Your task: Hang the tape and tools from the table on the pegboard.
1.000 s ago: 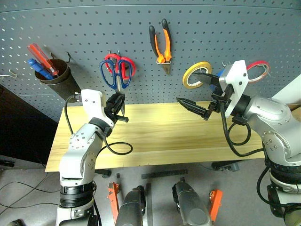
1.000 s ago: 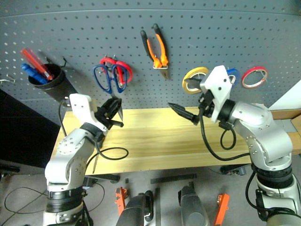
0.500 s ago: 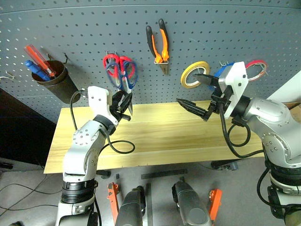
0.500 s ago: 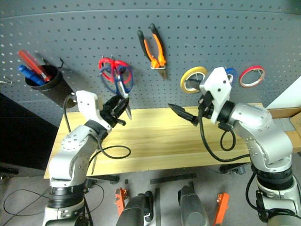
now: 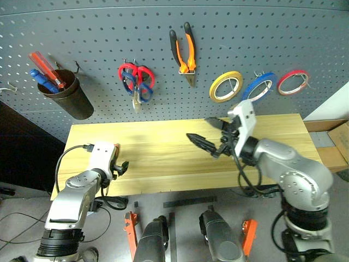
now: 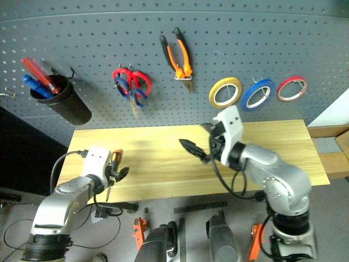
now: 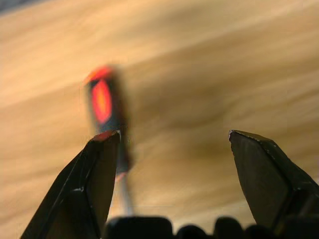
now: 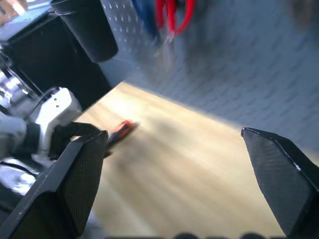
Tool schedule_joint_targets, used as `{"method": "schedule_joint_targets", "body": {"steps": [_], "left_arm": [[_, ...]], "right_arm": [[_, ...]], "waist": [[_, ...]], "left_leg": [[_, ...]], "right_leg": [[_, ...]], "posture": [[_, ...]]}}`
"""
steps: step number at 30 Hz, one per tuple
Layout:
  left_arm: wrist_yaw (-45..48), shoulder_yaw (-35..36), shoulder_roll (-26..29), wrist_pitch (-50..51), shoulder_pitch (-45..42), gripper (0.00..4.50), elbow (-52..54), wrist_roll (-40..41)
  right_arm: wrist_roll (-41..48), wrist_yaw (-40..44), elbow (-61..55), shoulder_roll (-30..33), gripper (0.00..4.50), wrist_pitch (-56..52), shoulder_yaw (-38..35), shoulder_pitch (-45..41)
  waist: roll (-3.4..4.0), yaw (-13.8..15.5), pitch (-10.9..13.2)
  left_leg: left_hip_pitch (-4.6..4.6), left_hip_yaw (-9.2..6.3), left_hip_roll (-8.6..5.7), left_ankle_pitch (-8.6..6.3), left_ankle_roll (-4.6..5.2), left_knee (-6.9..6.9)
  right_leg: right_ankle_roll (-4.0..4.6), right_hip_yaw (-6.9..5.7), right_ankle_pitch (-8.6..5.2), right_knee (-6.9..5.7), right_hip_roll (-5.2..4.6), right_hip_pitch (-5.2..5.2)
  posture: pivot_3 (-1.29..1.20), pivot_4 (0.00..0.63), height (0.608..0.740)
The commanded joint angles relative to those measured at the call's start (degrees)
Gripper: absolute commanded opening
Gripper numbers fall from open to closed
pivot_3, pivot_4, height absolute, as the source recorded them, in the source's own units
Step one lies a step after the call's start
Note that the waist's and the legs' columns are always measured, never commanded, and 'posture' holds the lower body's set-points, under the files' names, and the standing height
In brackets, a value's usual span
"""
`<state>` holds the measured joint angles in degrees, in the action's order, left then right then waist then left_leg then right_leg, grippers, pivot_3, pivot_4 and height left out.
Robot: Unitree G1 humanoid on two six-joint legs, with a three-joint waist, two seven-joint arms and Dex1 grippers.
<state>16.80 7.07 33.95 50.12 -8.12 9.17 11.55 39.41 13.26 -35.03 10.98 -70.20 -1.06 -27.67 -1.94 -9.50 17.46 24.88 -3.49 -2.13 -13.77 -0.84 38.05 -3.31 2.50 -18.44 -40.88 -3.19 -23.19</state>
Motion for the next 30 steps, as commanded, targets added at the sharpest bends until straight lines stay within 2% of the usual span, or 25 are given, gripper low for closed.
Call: {"method": "schedule_joint_targets", "body": {"steps": [1,5,9,12,17,21,27,30], "left_arm": [[1.1,0.9,2.9,2.2,-1.5,3.72,-3.1,-1.2],[1.6,0.0,3.7,2.4,-5.0,3.72,-9.9,-1.9],[1.7,-0.6,2.8,0.7,-10.2,3.72,-19.2,-2.7],[2.1,-1.6,2.0,-0.2,-13.6,3.72,-24.8,-3.3],[2.8,-3.1,0.6,-2.1,-17.5,3.72,-30.6,-4.1],[3.1,-2.9,0.0,-3.1,-18.6,2.85,-32.5,-4.5],[3.4,-2.0,-0.3,-2.6,-17.4,0.7,-30.4,-4.0],[3.4,-1.0,-0.4,-1.4,-15.9,0.69,-27.4,-3.2]], "right_arm": [[3.9,-4.9,-3.9,-5.4,4.5,-6.7,-1.1,0.0],[3.1,-7.5,-3.8,-8.8,4.5,-8.6,0.8,-1.1],[2.5,-7.7,-2.9,-9.2,4.5,-8.9,3.5,-2.8],[1.0,-5.2,-2.9,-4.6,4.5,-7.3,8.4,-4.7],[-1.6,3.6,-4.0,5.6,4.5,0.2,16.7,-7.0],[-2.4,7.0,-3.8,8.3,4.5,3.3,18.0,-7.4],[-3.1,8.3,-2.9,9.2,4.5,5.1,17.8,-7.6],[-3.4,9.0,-2.7,9.6,4.5,5.6,17.5,-7.5]], "waist": [[0.0,0.1,0.0],[0.0,0.2,0.0],[0.0,0.0,0.0],[0.0,-0.1,0.0],[-0.04,-0.2,0.0],[-0.04,-0.4,0.0],[-0.04,-0.5,0.0],[-0.04,-0.6,0.0]], "left_leg": [[0.0,0.0,0.0,0.0,0.0,0.0],[0.0,-0.08,-0.02,0.0,0.0,-0.04],[0.0,-0.07,-0.06,0.0,0.0,-0.04],[0.0,-0.07,-0.05,0.0,0.0,-0.07],[0.01,0.02,-0.1,-0.01,0.01,-0.05],[0.0,0.01,-0.05,-0.01,0.01,-0.06],[0.0,0.01,-0.04,-0.01,0.01,-0.06],[0.0,0.01,-0.04,-0.01,0.01,-0.06]], "right_leg": [[0.0,-0.01,0.0,0.0,-0.01,0.0],[0.0,-0.02,0.0,0.02,-0.02,-0.02],[0.0,-0.05,0.0,0.03,-0.05,-0.03],[0.0,-0.09,0.0,0.03,-0.04,-0.06],[0.0,-0.14,0.0,0.1,-0.06,-0.05],[0.0,-0.13,0.0,0.09,-0.05,-0.05],[0.0,-0.07,0.0,0.09,-0.06,-0.05],[0.0,-0.04,0.0,0.11,-0.06,-0.05]], "posture": [[-0.24,0.307,0.74],[-0.24,0.311,0.74],[-0.26,0.321,0.74],[-0.26,0.325,0.74],[-0.28,0.333,0.74],[-0.29,0.333,0.74],[-0.29,0.323,0.74],[-0.28,0.32,0.74]]}}
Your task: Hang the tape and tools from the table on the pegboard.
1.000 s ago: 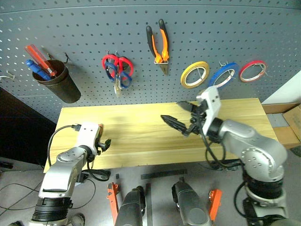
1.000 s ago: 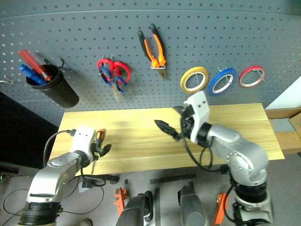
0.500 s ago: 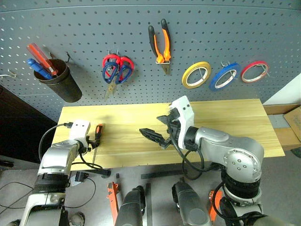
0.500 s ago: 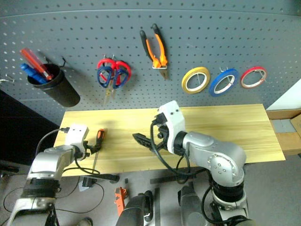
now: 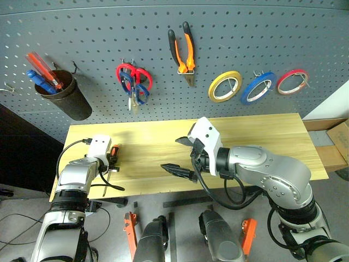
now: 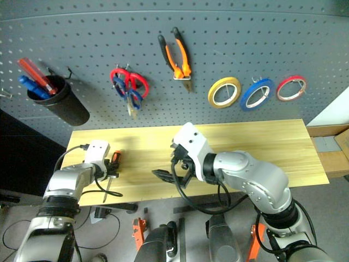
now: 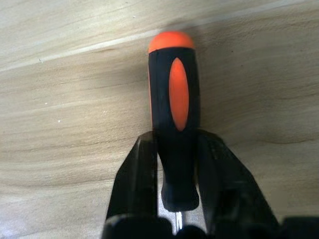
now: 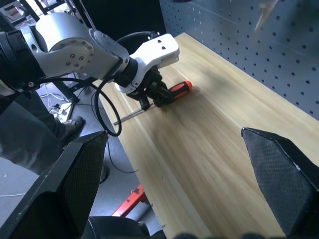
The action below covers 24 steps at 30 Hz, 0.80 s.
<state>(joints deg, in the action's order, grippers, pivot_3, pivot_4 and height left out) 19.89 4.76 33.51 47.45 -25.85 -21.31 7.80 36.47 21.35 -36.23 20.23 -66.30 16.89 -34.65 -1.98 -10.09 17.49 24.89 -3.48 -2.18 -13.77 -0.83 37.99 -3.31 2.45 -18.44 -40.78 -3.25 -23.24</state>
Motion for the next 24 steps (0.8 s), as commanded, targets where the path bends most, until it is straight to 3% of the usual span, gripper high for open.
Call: {"method": "schedule_joint_targets", "body": {"steps": [1,8,11,13,18,24], "left_arm": [[0.3,1.6,0.0,1.4,2.4,0.69,4.4,0.7],[-5.6,6.3,-3.2,-6.4,13.2,0.69,29.0,-0.3],[-7.1,7.1,-6.7,-8.8,18.4,0.69,43.8,0.9],[-8.3,7.3,-8.4,-8.9,18.5,0.69,47.1,0.6],[-11.4,7.3,-10.4,-14.2,10.2,0.69,53.4,-0.9],[-13.5,10.7,-8.1,-16.1,-4.3,0.69,48.5,-1.0]], "right_arm": [[-0.5,1.1,-1.5,0.5,4.5,1.9,-0.7,-0.6],[-7.5,8.0,-1.9,5.4,4.5,18.0,-0.5,0.2],[-5.1,13.2,-1.7,7.1,4.5,20.9,-2.9,0.2],[-4.7,14.9,-1.0,7.4,4.5,22.3,-3.7,-0.1],[-6.2,18.1,3.4,7.7,4.5,26.1,-5.7,-3.6],[-8.8,20.3,8.8,8.5,4.5,29.8,-6.5,-6.8]], "waist": [[0.0,-0.1,0.0],[-0.04,0.0,0.0],[-0.07,0.2,0.0],[-0.12,0.7,-0.1],[-0.17,1.7,-0.1],[-0.22,1.9,-0.1]], "left_leg": [[0.0,0.0,0.0,0.0,0.0,0.0],[0.03,-0.03,0.0,0.0,-0.01,-0.04],[0.02,0.0,0.0,-0.01,-0.01,-0.04],[0.03,0.03,0.0,-0.01,-0.01,-0.04],[0.02,-0.03,0.0,0.0,-0.02,0.06],[0.0,0.06,-0.02,0.01,-0.02,0.1]], "right_leg": [[0.0,0.01,0.0,0.01,0.0,0.0],[0.0,0.05,0.0,0.12,-0.05,0.01],[0.0,0.04,0.0,0.18,-0.05,0.02],[0.0,0.03,0.0,0.17,-0.06,0.03],[0.02,-0.13,0.03,-0.02,-0.03,0.05],[0.01,-0.21,0.06,-0.07,0.03,0.04]], "posture": [[-0.29,0.316,0.74],[-0.26,0.289,0.74],[-0.24,0.274,0.74],[-0.22,0.267,0.74],[-0.21,0.259,0.74],[-0.2,0.251,0.74]]}}
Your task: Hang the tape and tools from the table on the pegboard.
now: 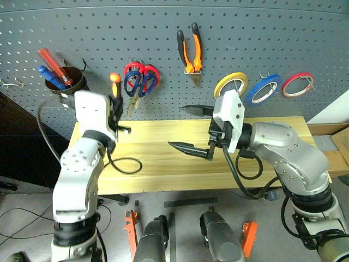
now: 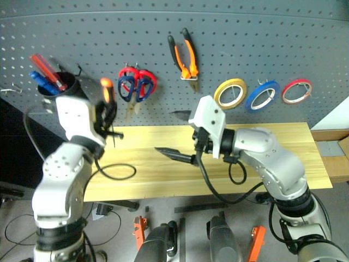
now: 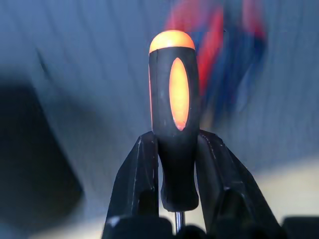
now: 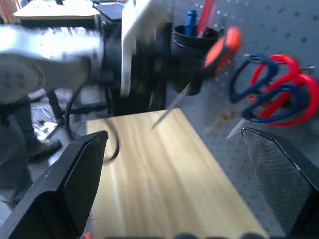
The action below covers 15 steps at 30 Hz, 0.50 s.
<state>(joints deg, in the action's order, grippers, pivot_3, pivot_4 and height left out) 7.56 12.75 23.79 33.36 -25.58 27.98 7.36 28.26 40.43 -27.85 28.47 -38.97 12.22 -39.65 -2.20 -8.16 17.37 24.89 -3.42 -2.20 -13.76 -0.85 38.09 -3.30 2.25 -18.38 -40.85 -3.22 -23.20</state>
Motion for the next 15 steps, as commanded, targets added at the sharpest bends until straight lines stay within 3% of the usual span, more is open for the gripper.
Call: {"method": "schedule_joint_targets", "body": {"steps": [1,10,15], "left_arm": [[-1.5,3.2,2.0,-2.3,-6.8,0.69,-1.8,-0.5],[-3.2,8.0,7.5,-5.4,-23.3,0.69,-12.9,0.0],[-4.1,10.7,10.1,-7.6,-24.4,0.69,-17.3,-0.3]], "right_arm": [[-0.8,1.5,1.1,0.3,4.5,2.9,-1.9,-2.2],[-1.7,2.5,3.3,0.0,4.5,4.7,-2.1,-4.0],[-2.0,2.8,3.7,-0.3,4.5,4.8,-2.2,-4.7]], "waist": [[0.0,-0.1,0.0],[-0.06,-0.1,0.0],[-0.06,-0.2,0.0]], "left_leg": [[0.0,0.01,0.0,0.0,0.0,0.0],[0.05,0.13,-0.01,0.02,-0.03,-0.03],[0.03,0.12,0.0,0.09,-0.16,-0.02]], "right_leg": [[0.0,-0.01,0.0,0.0,0.01,-0.01],[0.0,0.02,0.0,0.13,-0.01,-0.07],[0.0,0.02,0.0,0.07,-0.02,-0.11]], "posture": [[-0.2,0.249,0.74],[-0.2,0.238,0.74],[-0.19,0.231,0.74]]}}
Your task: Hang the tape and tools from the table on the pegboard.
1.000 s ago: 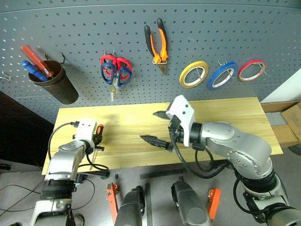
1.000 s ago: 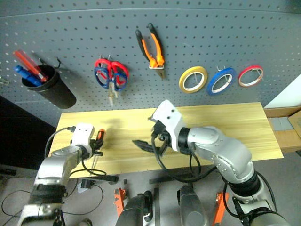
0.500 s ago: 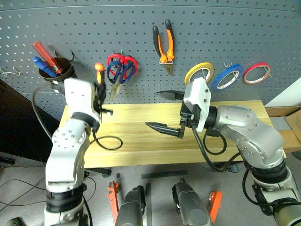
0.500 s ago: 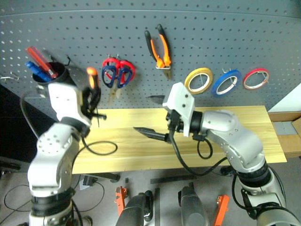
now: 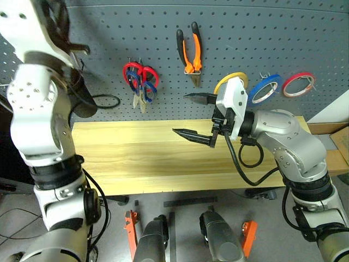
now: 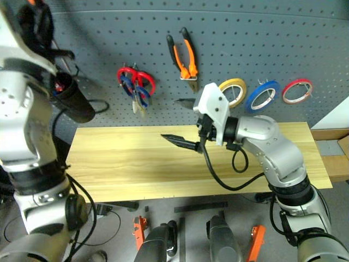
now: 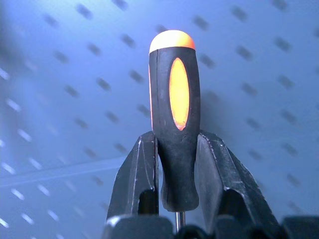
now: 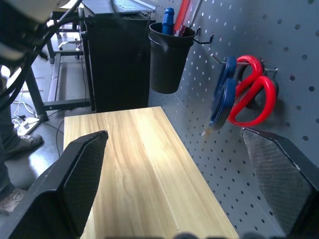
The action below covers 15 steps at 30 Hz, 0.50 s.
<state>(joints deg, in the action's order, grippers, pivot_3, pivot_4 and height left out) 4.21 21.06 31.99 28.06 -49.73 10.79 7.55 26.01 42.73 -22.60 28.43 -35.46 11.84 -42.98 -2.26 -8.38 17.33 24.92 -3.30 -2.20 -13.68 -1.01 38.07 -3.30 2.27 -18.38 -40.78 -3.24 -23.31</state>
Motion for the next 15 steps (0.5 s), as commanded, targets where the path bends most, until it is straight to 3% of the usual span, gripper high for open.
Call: {"method": "schedule_joint_targets", "body": {"steps": [1,15], "left_arm": [[-1.0,2.8,2.4,-2.9,0.2,0.69,-0.6,-0.9],[-1.0,1.8,0.0,-9.3,6.5,0.69,-5.7,-0.9]], "right_arm": [[0.3,0.5,-1.5,-0.3,4.5,1.3,-1.9,-1.5],[1.9,-2.6,1.5,-5.4,4.5,0.7,-6.0,-6.0]], "waist": [[0.0,0.0,0.0],[-0.17,0.0,-0.1]], "left_leg": [[0.0,0.0,0.0,0.01,-0.03,0.0],[0.03,0.0,-0.01,0.05,-0.1,0.03]], "right_leg": [[0.0,0.0,0.0,-0.01,0.0,0.0],[0.01,-0.02,0.0,-0.03,-0.04,-0.04]], "posture": [[-0.19,0.231,0.74],[-0.21,0.225,0.74]]}}
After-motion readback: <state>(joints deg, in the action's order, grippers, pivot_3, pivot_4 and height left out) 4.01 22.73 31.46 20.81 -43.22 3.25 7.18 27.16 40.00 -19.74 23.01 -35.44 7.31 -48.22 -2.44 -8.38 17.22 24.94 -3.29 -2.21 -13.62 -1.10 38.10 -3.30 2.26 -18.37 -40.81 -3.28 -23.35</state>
